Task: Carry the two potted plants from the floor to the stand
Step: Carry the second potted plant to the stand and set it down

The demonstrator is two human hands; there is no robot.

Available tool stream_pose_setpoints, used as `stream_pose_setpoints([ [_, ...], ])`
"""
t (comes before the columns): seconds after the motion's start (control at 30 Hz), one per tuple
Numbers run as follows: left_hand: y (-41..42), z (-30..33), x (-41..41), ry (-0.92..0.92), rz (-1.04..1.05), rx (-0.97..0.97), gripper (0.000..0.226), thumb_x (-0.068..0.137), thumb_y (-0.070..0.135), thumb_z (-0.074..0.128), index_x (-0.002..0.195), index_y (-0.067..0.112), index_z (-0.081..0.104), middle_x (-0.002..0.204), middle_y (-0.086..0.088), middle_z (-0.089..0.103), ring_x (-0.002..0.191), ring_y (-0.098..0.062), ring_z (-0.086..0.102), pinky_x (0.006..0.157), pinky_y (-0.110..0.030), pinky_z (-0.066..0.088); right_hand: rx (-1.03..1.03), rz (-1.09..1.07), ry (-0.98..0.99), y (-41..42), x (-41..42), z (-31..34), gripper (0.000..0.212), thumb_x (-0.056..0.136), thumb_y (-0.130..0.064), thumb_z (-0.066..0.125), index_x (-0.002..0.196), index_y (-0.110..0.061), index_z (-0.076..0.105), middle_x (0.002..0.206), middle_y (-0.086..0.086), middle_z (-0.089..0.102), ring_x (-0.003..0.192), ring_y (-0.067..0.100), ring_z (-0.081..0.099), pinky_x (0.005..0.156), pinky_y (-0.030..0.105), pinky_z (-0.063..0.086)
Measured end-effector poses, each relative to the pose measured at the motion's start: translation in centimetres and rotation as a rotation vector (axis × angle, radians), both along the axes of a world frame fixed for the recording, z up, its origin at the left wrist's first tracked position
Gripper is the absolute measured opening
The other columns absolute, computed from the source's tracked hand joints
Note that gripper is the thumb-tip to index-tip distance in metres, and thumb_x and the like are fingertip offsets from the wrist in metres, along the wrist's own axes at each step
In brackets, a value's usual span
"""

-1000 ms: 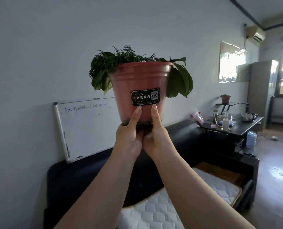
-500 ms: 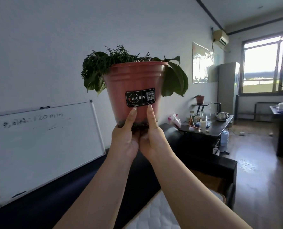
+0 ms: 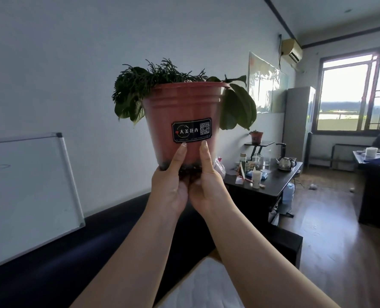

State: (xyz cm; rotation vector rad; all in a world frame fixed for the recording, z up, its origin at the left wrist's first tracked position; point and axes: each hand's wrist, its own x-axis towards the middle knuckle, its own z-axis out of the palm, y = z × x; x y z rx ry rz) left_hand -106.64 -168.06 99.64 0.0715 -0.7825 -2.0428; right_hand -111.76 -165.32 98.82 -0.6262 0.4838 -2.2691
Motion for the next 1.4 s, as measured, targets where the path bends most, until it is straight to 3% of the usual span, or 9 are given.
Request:
stream_pose_setpoints([
  [0.13, -1.4, 0.0, -5.8, 0.025, 0.0, 0.012, 0.019, 0.075, 0.01, 0.065, 0.093, 0.007, 0.061, 0.097, -0.009, 0.068, 0.067, -0.014, 0.072, 0.059, -0.026, 0.059, -0.014, -0.027, 0.005, -1.4, -5.8, -0.2, 0.016, 0.088, -0.026, 0.059, 0.081, -0.013, 0.067, 0.074, 0.004, 0.076, 0.077, 0.02, 0.071, 0.09, 0.04, 0.051],
  [0.3, -4.2, -0.3, -12.6, 0.025, 0.003, -0.003, 0.024, 0.07, 0.011, 0.068, 0.093, 0.008, 0.061, 0.098, -0.009, 0.068, 0.066, -0.014, 0.073, 0.056, -0.026, 0.058, -0.002, -0.008, 0.014, -4.3, -12.8, -0.5, 0.019, 0.087, -0.028, 0.059, 0.089, -0.01, 0.065, 0.077, 0.005, 0.077, 0.073, 0.016, 0.073, 0.08, 0.033, 0.056],
  [0.4, -6.4, -0.2, -16.9, 0.049, 0.0, -0.02, 0.033, 0.066, 0.012, 0.069, 0.097, 0.007, 0.06, 0.102, -0.011, 0.067, 0.066, -0.015, 0.073, 0.052, -0.027, 0.057, 0.005, 0.009, 0.018, -6.7, -17.3, -0.4, 0.028, 0.081, -0.032, 0.063, 0.096, -0.008, 0.065, 0.088, 0.009, 0.075, 0.079, 0.018, 0.073, 0.08, 0.032, 0.056],
  [0.5, -8.5, -0.1, -21.1, 0.057, -0.004, -0.011, 0.02, 0.074, 0.01, 0.065, 0.093, 0.007, 0.06, 0.098, -0.011, 0.067, 0.062, -0.015, 0.072, 0.05, -0.028, 0.057, -0.008, 0.033, 0.016, -8.9, -21.4, -0.2, 0.044, 0.065, -0.036, 0.067, 0.098, -0.007, 0.064, 0.099, 0.012, 0.072, 0.086, 0.019, 0.071, 0.084, 0.032, 0.054],
  [0.7, -11.5, -0.1, -30.3, 0.014, -0.006, -0.062, 0.033, 0.065, 0.017, 0.068, 0.096, 0.009, 0.061, 0.104, -0.009, 0.068, 0.08, -0.016, 0.07, 0.069, -0.028, 0.058, -0.014, 0.028, -0.01, -11.5, -30.2, -0.2, 0.056, 0.06, -0.038, 0.069, 0.106, -0.006, 0.062, 0.109, 0.014, 0.069, 0.092, 0.02, 0.07, 0.081, 0.03, 0.055],
  [0.87, -12.4, -0.2, -40.2, 0.025, -0.025, -0.091, 0.028, 0.067, 0.016, 0.067, 0.093, 0.009, 0.061, 0.101, -0.009, 0.068, 0.077, -0.015, 0.072, 0.072, -0.029, 0.058, -0.036, 0.0, -0.046, -12.4, -40.0, -0.3, 0.066, 0.059, -0.04, 0.07, 0.113, -0.004, 0.06, 0.112, 0.014, 0.069, 0.089, 0.018, 0.071, 0.078, 0.028, 0.056],
  [1.0, -12.0, -0.6, -49.2, 0.042, -0.028, -0.082, 0.043, 0.058, 0.018, 0.069, 0.098, 0.006, 0.062, 0.106, -0.012, 0.068, 0.084, -0.019, 0.071, 0.083, -0.034, 0.055, 0.014, -0.029, -0.014, -11.8, -48.9, -0.7, 0.052, 0.066, -0.042, 0.069, 0.103, -0.006, 0.064, 0.096, 0.008, 0.075, 0.082, 0.015, 0.073, 0.079, 0.027, 0.055],
  [1.13, -11.6, -0.8, -58.6, 0.055, -0.024, -0.055, 0.049, 0.054, 0.019, 0.071, 0.099, 0.004, 0.062, 0.102, -0.013, 0.069, 0.08, -0.018, 0.072, 0.073, -0.029, 0.059, 0.049, -0.016, -0.014, -11.0, -58.0, -0.7, 0.033, 0.082, -0.035, 0.061, 0.097, -0.006, 0.064, 0.079, 0.005, 0.076, 0.071, 0.013, 0.074, 0.065, 0.022, 0.059],
  [1.4, -11.1, -0.2, -75.6, 0.102, -0.03, -0.015, 0.041, 0.063, 0.017, 0.069, 0.101, 0.003, 0.06, 0.105, -0.014, 0.067, 0.076, -0.017, 0.073, 0.067, -0.027, 0.059, 0.077, -0.044, 0.028, -10.6, -74.7, 0.4, 0.032, 0.083, -0.037, 0.062, 0.091, -0.007, 0.066, 0.078, 0.005, 0.077, 0.072, 0.013, 0.074, 0.072, 0.024, 0.056],
])
